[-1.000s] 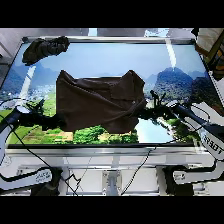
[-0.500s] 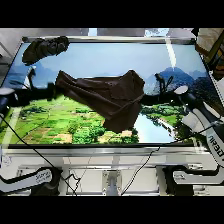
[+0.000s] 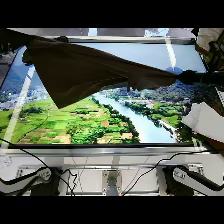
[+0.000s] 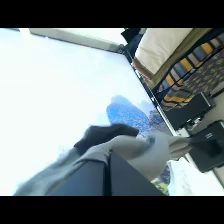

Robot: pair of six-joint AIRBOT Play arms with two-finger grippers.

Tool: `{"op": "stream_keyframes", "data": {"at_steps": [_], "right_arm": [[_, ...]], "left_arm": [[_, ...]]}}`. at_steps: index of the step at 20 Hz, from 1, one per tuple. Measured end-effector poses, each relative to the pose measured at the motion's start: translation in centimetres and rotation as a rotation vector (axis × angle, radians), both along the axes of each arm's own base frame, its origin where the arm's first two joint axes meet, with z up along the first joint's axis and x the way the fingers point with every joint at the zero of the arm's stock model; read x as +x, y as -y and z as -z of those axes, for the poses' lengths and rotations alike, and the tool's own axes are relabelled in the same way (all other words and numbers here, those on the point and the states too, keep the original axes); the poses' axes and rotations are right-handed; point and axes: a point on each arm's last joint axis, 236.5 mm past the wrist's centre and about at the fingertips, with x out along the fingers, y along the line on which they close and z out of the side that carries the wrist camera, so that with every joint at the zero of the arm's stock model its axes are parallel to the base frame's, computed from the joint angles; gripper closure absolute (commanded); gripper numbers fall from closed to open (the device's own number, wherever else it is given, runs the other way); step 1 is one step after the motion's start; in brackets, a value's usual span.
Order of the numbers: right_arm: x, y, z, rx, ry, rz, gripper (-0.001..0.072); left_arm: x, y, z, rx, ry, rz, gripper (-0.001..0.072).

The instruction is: Fold the shirts.

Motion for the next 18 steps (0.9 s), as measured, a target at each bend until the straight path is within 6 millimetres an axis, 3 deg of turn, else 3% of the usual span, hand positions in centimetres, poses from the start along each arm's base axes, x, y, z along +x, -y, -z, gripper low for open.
{"op": "stream_keyframes", "data": {"at_steps": [4,8,11,15,18], "right_arm": [[-1.8,0.5,-8.4,-0.097,0.177,0.005,0.0694],[-6.4,0.4,-17.6,-0.260,0.365,0.030,0.0695],[-11.7,0.8,-21.6,-0.395,0.403,0.077,0.0695],[-18.8,1.3,-25.0,-0.512,0.436,0.182,0.0697],[-21.6,1.1,-26.3,-0.515,0.460,0.236,0.0697]], "left_arm": [[-2.9,2.0,-4.3,0.040,0.068,0.056,0.0699],[-7.7,4.1,-9.6,0.139,0.190,0.064,0.0701],[-12.3,5.8,-12.2,0.215,0.254,0.036,0.0702],[-18.0,7.7,-13.5,0.295,0.276,-0.013,0.0703],[-20.0,7.7,-13.8,0.317,0.277,-0.060,0.0702]]}}
